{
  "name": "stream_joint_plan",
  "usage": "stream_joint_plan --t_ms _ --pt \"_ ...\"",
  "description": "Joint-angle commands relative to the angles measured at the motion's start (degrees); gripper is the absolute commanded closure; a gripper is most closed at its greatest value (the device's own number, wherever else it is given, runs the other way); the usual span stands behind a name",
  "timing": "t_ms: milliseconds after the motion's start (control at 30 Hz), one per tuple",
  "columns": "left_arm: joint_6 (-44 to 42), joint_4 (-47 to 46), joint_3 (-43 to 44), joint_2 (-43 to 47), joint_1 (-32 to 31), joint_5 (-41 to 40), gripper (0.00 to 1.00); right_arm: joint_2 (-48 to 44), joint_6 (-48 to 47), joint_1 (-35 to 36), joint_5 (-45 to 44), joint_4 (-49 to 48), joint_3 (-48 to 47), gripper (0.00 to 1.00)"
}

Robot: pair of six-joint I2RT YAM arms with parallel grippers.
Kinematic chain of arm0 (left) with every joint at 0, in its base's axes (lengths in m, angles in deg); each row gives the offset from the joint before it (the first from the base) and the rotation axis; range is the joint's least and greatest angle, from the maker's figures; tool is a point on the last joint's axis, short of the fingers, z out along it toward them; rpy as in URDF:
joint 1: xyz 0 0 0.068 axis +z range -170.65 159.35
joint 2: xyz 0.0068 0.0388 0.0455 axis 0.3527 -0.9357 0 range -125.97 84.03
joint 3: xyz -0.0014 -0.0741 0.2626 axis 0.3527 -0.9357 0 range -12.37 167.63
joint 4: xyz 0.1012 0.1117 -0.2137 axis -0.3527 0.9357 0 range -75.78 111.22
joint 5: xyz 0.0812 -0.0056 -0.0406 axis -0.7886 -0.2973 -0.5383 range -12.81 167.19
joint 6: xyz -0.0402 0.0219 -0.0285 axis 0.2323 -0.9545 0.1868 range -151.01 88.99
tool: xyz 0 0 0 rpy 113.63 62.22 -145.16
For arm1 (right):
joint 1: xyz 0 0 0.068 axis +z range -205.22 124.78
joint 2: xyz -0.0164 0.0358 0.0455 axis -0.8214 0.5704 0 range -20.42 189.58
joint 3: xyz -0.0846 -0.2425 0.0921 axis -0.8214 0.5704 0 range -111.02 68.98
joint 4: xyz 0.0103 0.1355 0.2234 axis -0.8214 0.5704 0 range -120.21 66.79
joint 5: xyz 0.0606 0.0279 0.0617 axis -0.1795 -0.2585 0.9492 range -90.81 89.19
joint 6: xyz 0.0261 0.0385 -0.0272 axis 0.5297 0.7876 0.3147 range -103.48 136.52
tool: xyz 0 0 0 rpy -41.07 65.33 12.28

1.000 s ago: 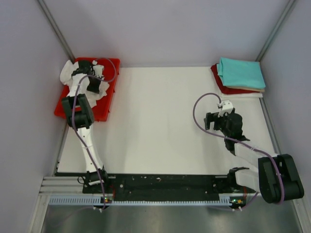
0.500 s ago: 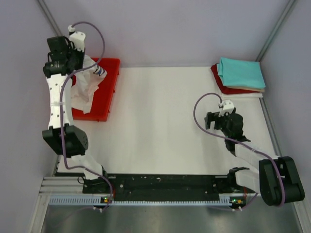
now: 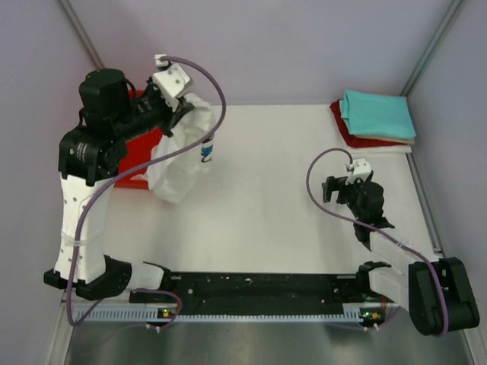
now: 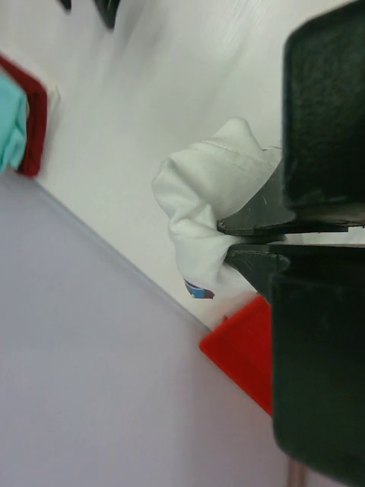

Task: Fold and stack the t-shirts
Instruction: Move the tshirt to the center of the board

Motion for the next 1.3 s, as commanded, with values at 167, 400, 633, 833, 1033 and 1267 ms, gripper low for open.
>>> stream_joint_plan --t_ms 167,400,633,833,1033,1267 --pt "-2.50 4.06 -5.93 -4.28 -20.74 2.23 1.00 -7.59 4.90 0.61 3.46 3.81 -5.73 0.01" --pt "-3.56 -0.89 -19.25 -18.24 -23.40 3.18 0.40 -6.11 12.64 0.52 9.45 15.54 -16.00 0.01" --pt "-3.39 1.40 -18.45 -22.84 -17.26 0.88 0.15 -1.10 14.49 1.04 16.20 32.87 -25.86 0.07" --pt "-4.00 -1.58 -27.22 -14.14 -2.85 3.97 0.07 -2.42 -4.62 21.99 25.09 37.19 -24.63 0.11" --pt "-8.39 -3.34 -34.96 -8.08 10.86 1.17 0.07 15.57 -17.84 46.28 20.61 44.66 -32.78 0.11" --pt "-14.28 -5.54 -42.88 -2.45 20.37 -3.76 0.07 37.12 -26.28 55.71 14.29 49.77 -43.61 0.08"
